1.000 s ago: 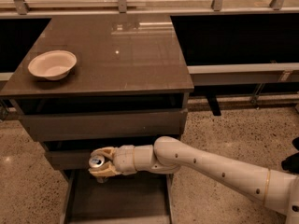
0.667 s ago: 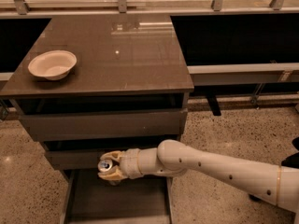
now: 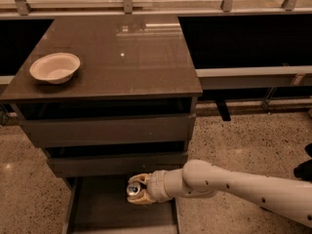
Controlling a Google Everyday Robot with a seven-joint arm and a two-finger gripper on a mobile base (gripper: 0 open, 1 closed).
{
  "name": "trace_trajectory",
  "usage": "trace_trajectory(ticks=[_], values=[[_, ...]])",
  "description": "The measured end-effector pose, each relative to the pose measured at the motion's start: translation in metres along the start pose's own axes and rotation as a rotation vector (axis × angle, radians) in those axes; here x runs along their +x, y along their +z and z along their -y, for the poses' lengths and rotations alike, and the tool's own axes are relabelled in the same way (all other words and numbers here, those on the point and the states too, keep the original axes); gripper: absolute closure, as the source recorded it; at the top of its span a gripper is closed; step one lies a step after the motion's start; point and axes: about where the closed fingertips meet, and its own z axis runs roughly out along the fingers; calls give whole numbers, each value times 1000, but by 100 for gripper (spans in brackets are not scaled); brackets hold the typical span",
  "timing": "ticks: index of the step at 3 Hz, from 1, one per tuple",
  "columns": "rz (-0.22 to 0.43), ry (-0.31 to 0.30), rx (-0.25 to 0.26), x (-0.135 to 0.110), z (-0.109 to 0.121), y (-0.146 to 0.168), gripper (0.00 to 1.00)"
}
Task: Place redbull can into bottom drawer
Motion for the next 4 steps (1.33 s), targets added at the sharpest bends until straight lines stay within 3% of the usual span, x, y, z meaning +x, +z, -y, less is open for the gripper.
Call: trace_trajectory(ticks=[1, 2, 3, 4], values=[[32, 13, -25, -3, -1, 0, 100], [99, -13, -44, 32, 9, -8, 100], [203, -44, -62, 94, 14, -9, 100], [301, -85, -94, 130, 22, -5, 100]])
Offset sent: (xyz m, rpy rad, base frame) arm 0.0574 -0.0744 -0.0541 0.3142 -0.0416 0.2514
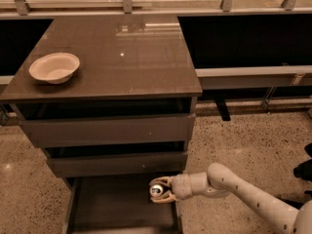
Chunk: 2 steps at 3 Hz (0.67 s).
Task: Place redbull can into bottom drawer
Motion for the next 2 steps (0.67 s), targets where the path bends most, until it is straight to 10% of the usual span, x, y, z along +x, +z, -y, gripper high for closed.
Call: trace_trajectory(ticks=[2], values=[[-21, 28, 2, 34, 8, -12, 100]])
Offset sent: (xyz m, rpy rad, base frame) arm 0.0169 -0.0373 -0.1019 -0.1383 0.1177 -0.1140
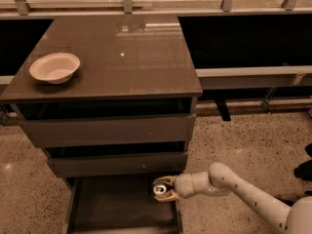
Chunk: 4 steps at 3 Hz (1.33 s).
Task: Place redbull can into bottom drawer
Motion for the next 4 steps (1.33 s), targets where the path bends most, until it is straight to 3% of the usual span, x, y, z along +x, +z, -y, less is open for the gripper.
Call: trace_trajectory(ticks=[1, 2, 3, 4], values=[[-45, 68, 44, 74, -18, 6, 100], [-13, 85, 61, 126, -36, 25, 100], [-13, 84, 61, 126, -36, 25, 100], [16, 65, 61, 128, -38, 37, 81]])
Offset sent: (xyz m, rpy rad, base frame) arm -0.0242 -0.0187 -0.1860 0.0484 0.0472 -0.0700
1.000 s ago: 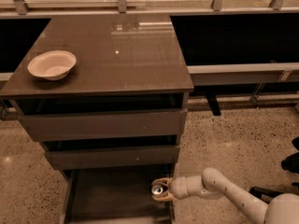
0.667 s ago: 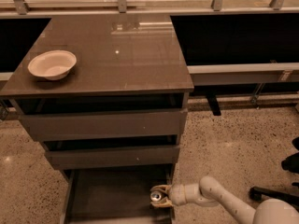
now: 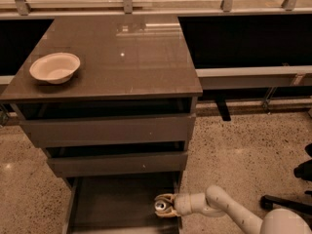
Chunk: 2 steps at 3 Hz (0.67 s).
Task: Place redbull can into bottom drawer
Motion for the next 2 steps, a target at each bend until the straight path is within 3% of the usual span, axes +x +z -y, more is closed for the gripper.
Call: trace_trajectory(ticks=[2], values=[[4, 3, -7, -1, -2, 4, 35]])
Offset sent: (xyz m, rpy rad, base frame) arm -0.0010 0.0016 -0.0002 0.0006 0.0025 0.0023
